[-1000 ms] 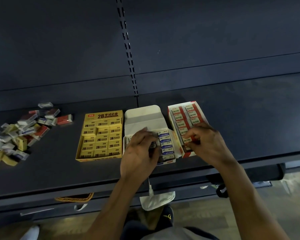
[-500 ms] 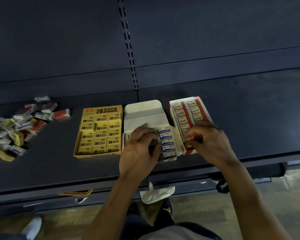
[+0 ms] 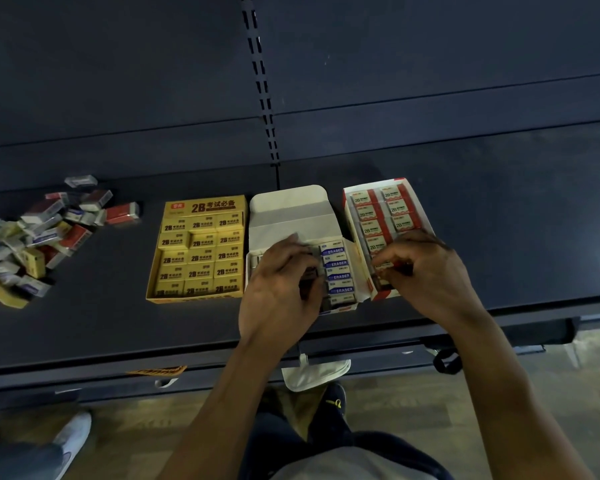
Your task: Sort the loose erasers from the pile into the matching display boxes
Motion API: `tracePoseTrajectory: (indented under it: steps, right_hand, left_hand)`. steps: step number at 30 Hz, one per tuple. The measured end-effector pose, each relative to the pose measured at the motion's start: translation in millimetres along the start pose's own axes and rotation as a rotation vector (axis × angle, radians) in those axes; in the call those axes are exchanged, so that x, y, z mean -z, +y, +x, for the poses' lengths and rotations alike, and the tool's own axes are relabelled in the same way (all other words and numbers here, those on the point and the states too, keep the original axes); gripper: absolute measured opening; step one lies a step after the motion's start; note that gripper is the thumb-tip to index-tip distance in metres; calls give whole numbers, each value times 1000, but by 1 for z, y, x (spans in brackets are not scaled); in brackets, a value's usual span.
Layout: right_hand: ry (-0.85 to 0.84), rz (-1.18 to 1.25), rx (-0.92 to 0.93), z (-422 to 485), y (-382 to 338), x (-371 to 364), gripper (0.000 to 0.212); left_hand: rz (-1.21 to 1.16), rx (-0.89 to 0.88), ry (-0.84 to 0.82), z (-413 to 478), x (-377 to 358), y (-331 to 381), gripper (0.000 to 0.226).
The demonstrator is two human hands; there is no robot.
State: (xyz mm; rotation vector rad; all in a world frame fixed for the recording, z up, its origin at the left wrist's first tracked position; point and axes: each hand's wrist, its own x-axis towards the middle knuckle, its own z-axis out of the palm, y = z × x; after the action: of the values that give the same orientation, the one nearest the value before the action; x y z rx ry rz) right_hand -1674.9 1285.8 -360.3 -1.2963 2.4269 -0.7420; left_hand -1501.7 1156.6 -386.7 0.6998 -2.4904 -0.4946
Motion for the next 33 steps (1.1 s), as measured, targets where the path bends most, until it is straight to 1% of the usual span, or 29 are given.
tracePoseTrajectory:
  steps: [4, 9, 11, 13, 17, 21, 25, 29, 33]
  right_hand:
    - [9, 4, 41, 1, 0, 0, 15]
    - [-30, 27, 55, 3, -1, 3, 13]
    - [-8, 30, 68, 3, -3, 0, 11]
    - [75, 32, 117, 2, -9, -6, 8]
    - [330, 16, 152, 7, -22, -13, 5]
    - [428, 67, 193, 14, -40, -16, 6]
    - [403, 98, 273, 20, -66, -32, 7]
    - [307, 147, 297, 24, -104, -58, 15]
    - [190, 144, 342, 32, -141, -88, 18]
  left_hand:
    - [-13, 1, -1, 0, 0, 0, 24]
    - [-8, 5, -8, 0, -1, 0, 21]
    - [-15, -1, -16, 0, -1, -1, 21]
    - [-44, 3, -24, 0, 1, -1, 22]
    - [-192, 76, 19, 2, 12, 2, 24]
    - [-198, 98, 84, -4, 27, -3, 25]
    - [-167, 159, 99, -12, 44, -20, 21]
    - [-106, 209, 96, -22, 65, -46, 27]
    - [-13, 237, 122, -30, 85, -76, 30]
